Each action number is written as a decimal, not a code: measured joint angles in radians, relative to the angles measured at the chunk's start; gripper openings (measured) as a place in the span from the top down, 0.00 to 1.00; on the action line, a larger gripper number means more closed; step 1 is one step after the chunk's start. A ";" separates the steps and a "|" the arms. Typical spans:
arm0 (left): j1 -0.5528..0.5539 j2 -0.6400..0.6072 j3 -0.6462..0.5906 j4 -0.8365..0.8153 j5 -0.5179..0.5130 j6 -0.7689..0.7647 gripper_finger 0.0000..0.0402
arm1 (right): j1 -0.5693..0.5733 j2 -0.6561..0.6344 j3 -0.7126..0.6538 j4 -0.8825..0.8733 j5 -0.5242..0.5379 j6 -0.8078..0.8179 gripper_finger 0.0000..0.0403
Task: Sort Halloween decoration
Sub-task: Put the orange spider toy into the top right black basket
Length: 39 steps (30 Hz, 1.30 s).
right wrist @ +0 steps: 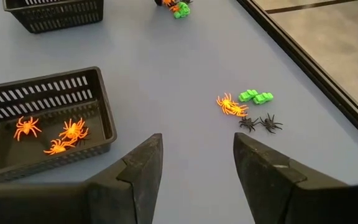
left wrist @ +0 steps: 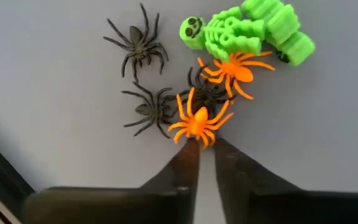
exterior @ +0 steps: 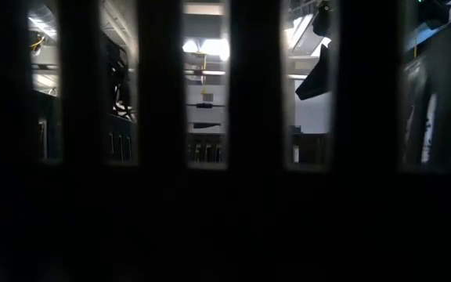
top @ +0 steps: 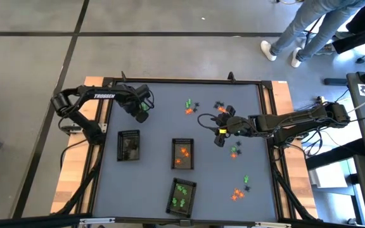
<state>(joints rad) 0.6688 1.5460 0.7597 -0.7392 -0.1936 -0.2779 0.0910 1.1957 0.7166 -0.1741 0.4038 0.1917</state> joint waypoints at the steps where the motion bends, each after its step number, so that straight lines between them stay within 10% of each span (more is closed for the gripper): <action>1: -0.002 0.000 0.000 -0.002 0.001 0.000 0.95 | 0.000 0.000 0.000 0.000 0.000 0.000 0.52; 24: -0.199 -0.163 0.159 -0.139 -0.084 -0.027 0.99 | 0.000 0.000 0.000 0.011 0.000 0.008 0.52; 39: -0.113 -0.067 0.018 -0.011 -0.069 0.026 0.67 | 0.000 0.000 0.000 0.010 0.000 0.008 0.52</action>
<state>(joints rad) 0.5554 1.4786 0.7774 -0.7505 -0.2626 -0.2515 0.0910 1.1961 0.7170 -0.1641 0.4041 0.2001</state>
